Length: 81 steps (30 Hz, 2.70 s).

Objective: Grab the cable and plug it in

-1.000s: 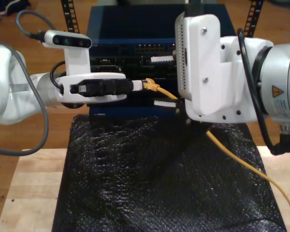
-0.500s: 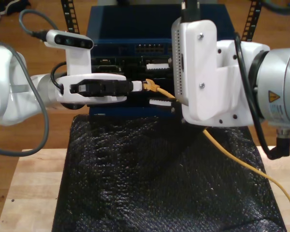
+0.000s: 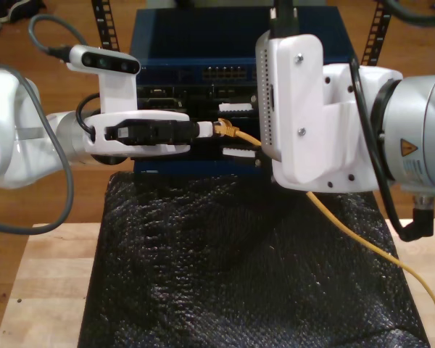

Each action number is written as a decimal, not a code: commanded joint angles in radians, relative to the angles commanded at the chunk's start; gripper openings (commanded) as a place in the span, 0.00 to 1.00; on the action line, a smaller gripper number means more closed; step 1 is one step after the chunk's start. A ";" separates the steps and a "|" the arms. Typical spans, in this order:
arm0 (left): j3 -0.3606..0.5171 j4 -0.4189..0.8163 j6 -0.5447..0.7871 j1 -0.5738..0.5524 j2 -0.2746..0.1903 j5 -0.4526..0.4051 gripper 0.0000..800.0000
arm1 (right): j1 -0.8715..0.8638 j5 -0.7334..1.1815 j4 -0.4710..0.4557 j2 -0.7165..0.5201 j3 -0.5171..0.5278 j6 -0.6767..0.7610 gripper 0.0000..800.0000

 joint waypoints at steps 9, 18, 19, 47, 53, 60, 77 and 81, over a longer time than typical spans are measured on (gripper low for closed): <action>0.002 0.000 0.000 -0.003 0.000 0.000 0.02 | 0.002 0.000 0.000 0.000 0.002 0.003 0.35; 0.003 0.002 0.000 -0.003 -0.002 0.003 0.02 | 0.002 -0.002 0.002 0.000 0.003 0.003 0.29; 0.003 0.002 0.000 -0.003 -0.002 0.008 0.02 | 0.002 -0.002 0.002 0.000 0.003 0.003 0.28; 0.003 0.002 0.000 -0.005 0.000 0.012 0.02 | 0.002 0.000 0.003 -0.011 0.002 0.008 0.23; 0.003 0.002 0.000 -0.006 0.000 0.012 0.02 | 0.002 0.000 0.003 -0.011 0.002 0.009 0.23; 0.005 0.002 0.000 -0.008 0.000 0.012 0.02 | 0.002 0.000 0.003 -0.011 0.005 0.008 0.02; -0.003 -0.002 0.012 -0.008 0.014 0.025 1.00 | 0.002 0.000 0.006 -0.012 0.005 0.051 0.00; -0.026 0.000 0.014 0.008 0.008 -0.026 1.00 | -0.002 0.005 0.006 0.003 -0.008 0.086 0.00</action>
